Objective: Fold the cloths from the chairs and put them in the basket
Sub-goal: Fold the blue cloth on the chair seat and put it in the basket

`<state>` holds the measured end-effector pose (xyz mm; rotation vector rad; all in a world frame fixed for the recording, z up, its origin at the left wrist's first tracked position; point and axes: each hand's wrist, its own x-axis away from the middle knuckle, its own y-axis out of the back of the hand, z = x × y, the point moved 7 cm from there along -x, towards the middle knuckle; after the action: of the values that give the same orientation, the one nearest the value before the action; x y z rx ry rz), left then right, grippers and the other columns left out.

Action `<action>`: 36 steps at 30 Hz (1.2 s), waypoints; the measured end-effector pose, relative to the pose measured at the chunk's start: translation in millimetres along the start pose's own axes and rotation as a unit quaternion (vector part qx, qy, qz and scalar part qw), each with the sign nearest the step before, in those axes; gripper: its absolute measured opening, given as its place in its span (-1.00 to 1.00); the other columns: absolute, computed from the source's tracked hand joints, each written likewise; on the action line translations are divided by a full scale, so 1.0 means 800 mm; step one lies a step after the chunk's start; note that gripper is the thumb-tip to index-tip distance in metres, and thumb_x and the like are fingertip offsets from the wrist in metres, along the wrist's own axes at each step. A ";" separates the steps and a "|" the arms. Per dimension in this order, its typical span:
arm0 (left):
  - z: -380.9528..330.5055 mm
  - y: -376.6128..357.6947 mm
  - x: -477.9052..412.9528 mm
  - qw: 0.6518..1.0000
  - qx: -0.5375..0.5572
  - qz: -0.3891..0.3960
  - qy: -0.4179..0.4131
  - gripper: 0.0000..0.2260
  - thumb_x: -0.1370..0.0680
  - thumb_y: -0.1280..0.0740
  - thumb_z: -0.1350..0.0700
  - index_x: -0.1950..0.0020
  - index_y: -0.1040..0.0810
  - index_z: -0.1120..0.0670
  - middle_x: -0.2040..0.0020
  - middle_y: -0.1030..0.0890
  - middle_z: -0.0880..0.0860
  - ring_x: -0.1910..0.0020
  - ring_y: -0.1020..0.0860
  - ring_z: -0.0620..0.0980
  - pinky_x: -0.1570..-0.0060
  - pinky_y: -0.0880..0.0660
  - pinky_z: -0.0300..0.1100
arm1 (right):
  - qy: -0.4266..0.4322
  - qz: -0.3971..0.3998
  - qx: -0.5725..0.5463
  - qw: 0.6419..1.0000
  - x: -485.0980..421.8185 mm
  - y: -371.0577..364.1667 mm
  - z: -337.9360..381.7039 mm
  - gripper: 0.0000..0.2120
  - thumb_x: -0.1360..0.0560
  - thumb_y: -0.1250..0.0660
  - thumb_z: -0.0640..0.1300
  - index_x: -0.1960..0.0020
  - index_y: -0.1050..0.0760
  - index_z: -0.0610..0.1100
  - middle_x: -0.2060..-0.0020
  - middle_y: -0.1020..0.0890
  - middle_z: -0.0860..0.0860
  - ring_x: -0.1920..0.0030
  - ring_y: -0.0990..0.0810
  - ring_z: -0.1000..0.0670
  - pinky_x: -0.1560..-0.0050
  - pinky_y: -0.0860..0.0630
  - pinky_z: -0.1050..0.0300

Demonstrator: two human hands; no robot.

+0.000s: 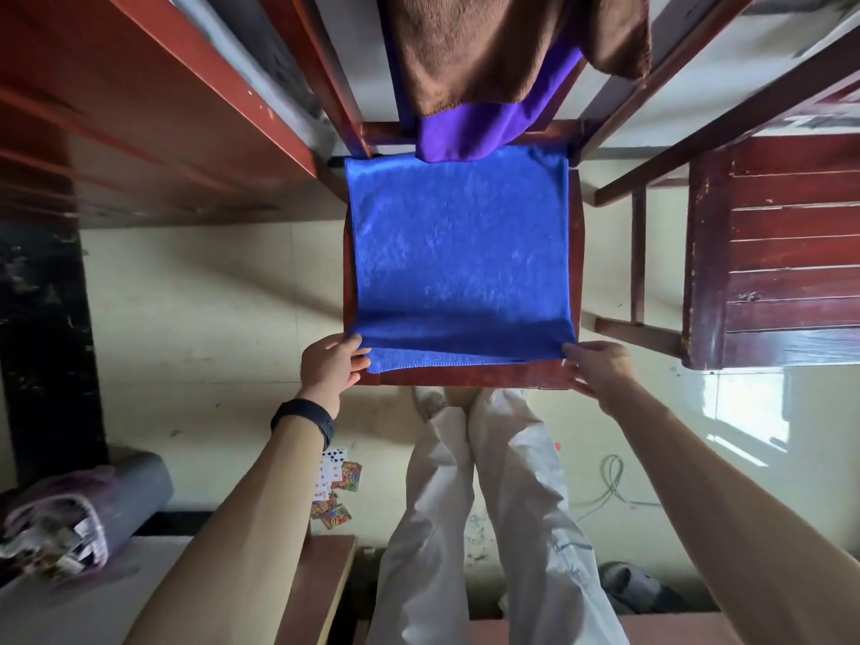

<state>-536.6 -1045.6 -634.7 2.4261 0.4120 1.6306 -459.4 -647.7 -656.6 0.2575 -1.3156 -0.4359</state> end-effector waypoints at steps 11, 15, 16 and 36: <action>0.021 0.021 -0.001 0.995 0.063 -0.064 -0.052 -0.83 -0.56 -0.43 0.08 -0.13 -0.62 0.08 0.15 -0.69 0.03 0.36 -0.60 -0.13 0.36 -0.46 -0.31 | 0.105 -0.028 -0.082 0.991 0.015 0.025 0.013 -0.96 -0.51 -0.45 -0.16 0.09 -0.60 -0.10 0.23 -0.69 -0.09 0.31 -0.64 -0.01 0.14 -0.64 -0.04; 0.057 0.008 -0.030 0.997 -0.018 -0.072 -0.030 -0.85 -0.56 -0.43 0.05 -0.09 -0.60 0.06 0.08 -0.70 0.07 0.39 -0.64 -0.15 0.41 -0.47 -0.30 | 0.097 -0.054 -0.026 0.993 -0.017 0.002 -0.018 -0.91 -0.51 -0.46 -0.04 0.13 -0.58 0.00 0.13 -0.73 -0.13 0.19 -0.68 -0.16 0.11 -0.64 -0.12; 0.061 0.006 -0.036 0.996 -0.030 -0.074 -0.029 -0.86 -0.56 -0.43 0.05 -0.07 -0.60 0.05 0.09 -0.70 0.06 0.41 -0.64 -0.17 0.37 -0.49 -0.26 | 0.099 -0.062 -0.012 0.993 -0.025 -0.001 -0.021 -0.90 -0.49 -0.47 -0.01 0.15 -0.57 0.02 0.12 -0.74 -0.11 0.21 -0.68 -0.12 0.16 -0.62 -0.04; 0.063 -0.015 -0.047 0.959 -0.257 -0.108 -0.042 -0.82 -0.54 -0.33 0.02 -0.04 -0.53 0.10 0.05 -0.65 0.08 0.18 -0.60 0.08 0.27 -0.46 -0.16 | 0.135 -0.127 0.171 0.968 -0.029 -0.031 -0.017 -0.86 -0.58 -0.25 -0.12 -0.03 -0.39 -0.20 0.04 -0.49 -0.13 0.06 -0.43 -0.15 0.02 -0.31 0.04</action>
<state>-505.0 -1047.1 -690.1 1.9765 0.1975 1.3319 -454.3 -660.3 -690.4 0.7551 -1.0861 -0.3721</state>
